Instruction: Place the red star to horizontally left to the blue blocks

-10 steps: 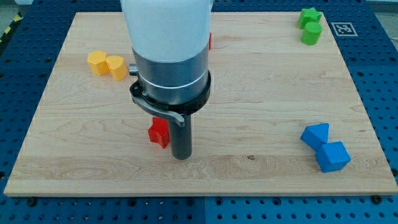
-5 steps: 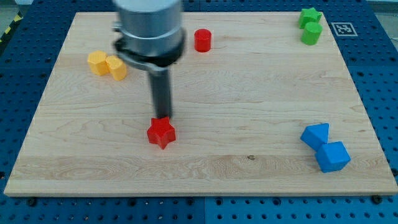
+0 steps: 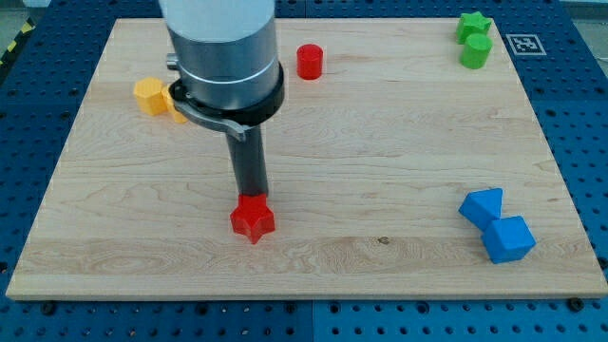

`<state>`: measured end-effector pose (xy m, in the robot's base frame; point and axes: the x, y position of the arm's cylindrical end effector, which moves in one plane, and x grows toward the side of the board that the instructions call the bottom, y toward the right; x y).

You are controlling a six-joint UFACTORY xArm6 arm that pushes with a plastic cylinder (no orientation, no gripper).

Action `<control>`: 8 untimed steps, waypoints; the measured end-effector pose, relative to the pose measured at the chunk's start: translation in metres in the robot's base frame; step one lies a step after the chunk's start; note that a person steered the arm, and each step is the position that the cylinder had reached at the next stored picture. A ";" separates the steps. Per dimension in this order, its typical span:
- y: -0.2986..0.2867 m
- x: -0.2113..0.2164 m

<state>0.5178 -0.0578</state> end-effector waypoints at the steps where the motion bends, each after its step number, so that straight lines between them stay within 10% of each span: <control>1: 0.001 0.005; 8: 0.001 0.045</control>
